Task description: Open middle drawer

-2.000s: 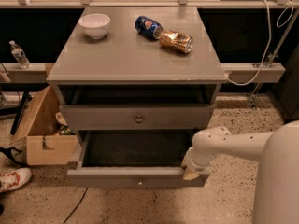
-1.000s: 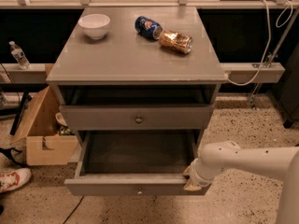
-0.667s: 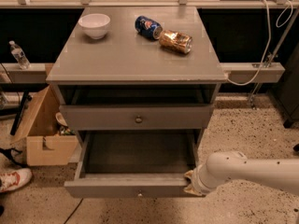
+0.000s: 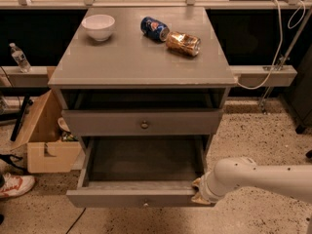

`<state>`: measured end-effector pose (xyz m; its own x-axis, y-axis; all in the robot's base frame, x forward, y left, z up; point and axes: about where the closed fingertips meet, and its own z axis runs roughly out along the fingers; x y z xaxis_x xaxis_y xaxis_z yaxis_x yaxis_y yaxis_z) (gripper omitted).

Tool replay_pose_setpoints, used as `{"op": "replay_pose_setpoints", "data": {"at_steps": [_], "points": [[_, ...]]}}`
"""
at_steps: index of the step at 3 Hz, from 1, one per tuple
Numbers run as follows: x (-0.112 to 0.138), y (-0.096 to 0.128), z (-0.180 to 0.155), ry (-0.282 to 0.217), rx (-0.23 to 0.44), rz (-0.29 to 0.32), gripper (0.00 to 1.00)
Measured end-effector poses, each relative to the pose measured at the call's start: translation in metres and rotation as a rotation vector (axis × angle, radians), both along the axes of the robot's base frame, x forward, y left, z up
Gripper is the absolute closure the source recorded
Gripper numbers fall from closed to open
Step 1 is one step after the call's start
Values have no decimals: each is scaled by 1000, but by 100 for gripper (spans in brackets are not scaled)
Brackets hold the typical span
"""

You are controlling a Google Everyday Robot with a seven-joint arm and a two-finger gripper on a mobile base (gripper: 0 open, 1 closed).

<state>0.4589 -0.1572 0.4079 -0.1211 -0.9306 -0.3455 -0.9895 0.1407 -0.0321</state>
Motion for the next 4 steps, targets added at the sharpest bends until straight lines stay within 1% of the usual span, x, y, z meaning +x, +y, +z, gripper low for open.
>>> {"op": "replay_pose_setpoints", "data": {"at_steps": [1, 2, 3, 4], "points": [[0, 0, 0, 0, 0, 0, 54], [0, 0, 0, 0, 0, 0, 29], [0, -4, 4, -5, -4, -2, 1], [1, -24, 31, -32, -30, -13, 0]]}}
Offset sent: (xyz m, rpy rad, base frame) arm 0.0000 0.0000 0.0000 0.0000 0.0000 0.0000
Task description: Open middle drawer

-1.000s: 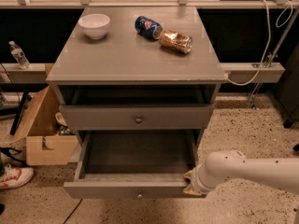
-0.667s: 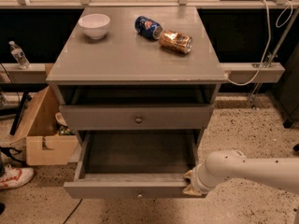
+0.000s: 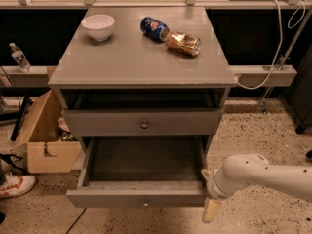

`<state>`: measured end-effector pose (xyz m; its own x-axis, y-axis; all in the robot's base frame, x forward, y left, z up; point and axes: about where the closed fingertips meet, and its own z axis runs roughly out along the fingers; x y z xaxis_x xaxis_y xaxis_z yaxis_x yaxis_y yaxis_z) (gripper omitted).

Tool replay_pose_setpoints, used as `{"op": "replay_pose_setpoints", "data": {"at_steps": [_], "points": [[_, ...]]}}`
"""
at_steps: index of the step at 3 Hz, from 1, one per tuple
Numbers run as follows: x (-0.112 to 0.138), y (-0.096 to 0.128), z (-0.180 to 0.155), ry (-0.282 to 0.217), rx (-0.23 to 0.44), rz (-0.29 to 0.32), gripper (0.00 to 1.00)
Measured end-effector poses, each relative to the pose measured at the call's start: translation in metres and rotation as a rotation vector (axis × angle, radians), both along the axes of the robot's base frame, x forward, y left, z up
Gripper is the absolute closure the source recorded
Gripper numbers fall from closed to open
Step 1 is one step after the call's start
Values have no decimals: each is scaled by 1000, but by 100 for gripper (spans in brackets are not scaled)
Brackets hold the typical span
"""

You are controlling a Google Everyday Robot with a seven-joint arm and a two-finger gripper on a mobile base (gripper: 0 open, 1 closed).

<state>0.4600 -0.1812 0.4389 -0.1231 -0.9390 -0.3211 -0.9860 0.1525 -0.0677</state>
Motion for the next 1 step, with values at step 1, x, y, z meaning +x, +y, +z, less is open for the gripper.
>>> {"op": "replay_pose_setpoints", "data": {"at_steps": [1], "points": [[1, -35, 52, -52, -25, -35, 0]]}}
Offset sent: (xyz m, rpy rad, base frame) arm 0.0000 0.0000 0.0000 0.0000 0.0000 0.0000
